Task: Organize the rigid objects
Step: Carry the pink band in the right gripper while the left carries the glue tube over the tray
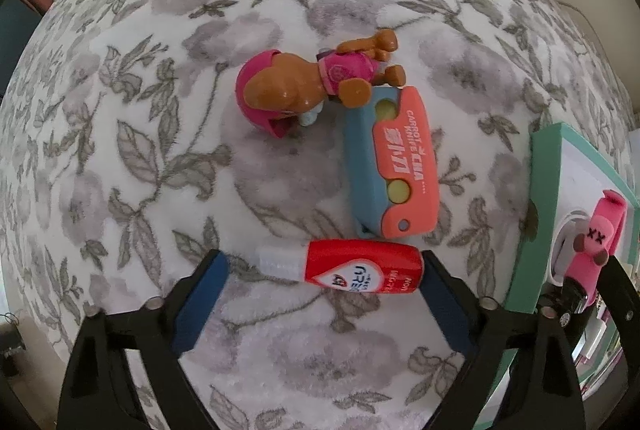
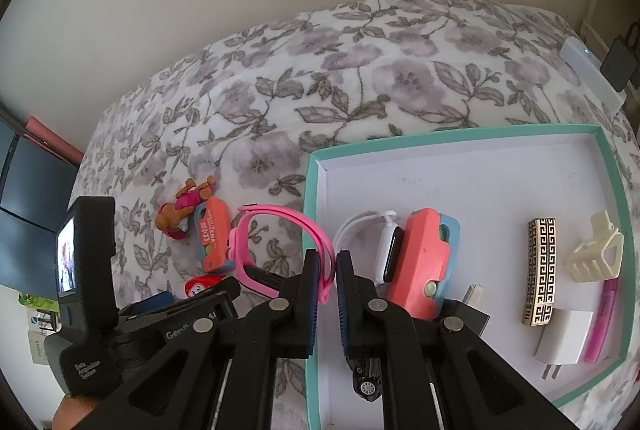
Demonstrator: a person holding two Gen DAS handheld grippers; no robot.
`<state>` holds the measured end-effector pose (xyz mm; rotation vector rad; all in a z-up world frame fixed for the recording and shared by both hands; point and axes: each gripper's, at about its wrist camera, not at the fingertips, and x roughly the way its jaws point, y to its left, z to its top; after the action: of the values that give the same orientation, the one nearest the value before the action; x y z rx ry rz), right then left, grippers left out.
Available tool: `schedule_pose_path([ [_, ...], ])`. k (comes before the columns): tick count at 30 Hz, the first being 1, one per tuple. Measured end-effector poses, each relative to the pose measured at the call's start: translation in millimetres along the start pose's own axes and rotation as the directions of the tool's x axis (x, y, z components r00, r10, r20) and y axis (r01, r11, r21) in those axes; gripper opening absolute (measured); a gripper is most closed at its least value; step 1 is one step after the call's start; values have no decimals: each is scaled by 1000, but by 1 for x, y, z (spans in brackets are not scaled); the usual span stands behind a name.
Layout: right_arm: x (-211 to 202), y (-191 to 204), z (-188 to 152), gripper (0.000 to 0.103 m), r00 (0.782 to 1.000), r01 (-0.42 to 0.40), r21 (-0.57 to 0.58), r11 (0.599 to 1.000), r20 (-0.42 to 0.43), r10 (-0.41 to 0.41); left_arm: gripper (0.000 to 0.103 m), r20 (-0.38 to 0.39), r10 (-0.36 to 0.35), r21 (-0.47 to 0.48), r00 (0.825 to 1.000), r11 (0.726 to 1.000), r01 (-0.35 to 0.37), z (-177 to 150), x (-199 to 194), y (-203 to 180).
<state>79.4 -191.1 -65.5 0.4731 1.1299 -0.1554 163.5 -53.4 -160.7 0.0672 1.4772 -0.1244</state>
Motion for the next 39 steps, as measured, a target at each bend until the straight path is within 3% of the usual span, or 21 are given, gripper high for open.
schedule_pose_path([
  [3, 0, -1, 0, 9, 1000, -4, 5, 1000, -2, 4, 79, 7, 3, 0, 1000, 1000, -3, 1, 2, 4],
  [16, -2, -7, 0, 9, 1000, -15, 30, 999, -8, 15, 79, 28, 6, 11, 1000, 1000, -7, 1, -21, 14],
  [25, -35, -20, 9, 9, 997, -31, 63, 998, 66, 27, 79, 129, -21, 3, 991, 1000, 21, 5, -74, 23],
  [32, -69, -50, 13, 9, 991, -4, 120, 993, 135, -12, 79, 285, -74, 47, 956, 997, 63, 0, -140, 15],
  [36, -85, -74, 13, 9, 985, 38, 161, 986, 161, -64, 79, 338, -144, 107, 930, 988, 114, -10, -163, -10],
  [39, -94, -91, 12, 9, 980, 68, 196, 978, 168, -102, 79, 361, -157, 162, 919, 981, 104, -19, -169, -36],
])
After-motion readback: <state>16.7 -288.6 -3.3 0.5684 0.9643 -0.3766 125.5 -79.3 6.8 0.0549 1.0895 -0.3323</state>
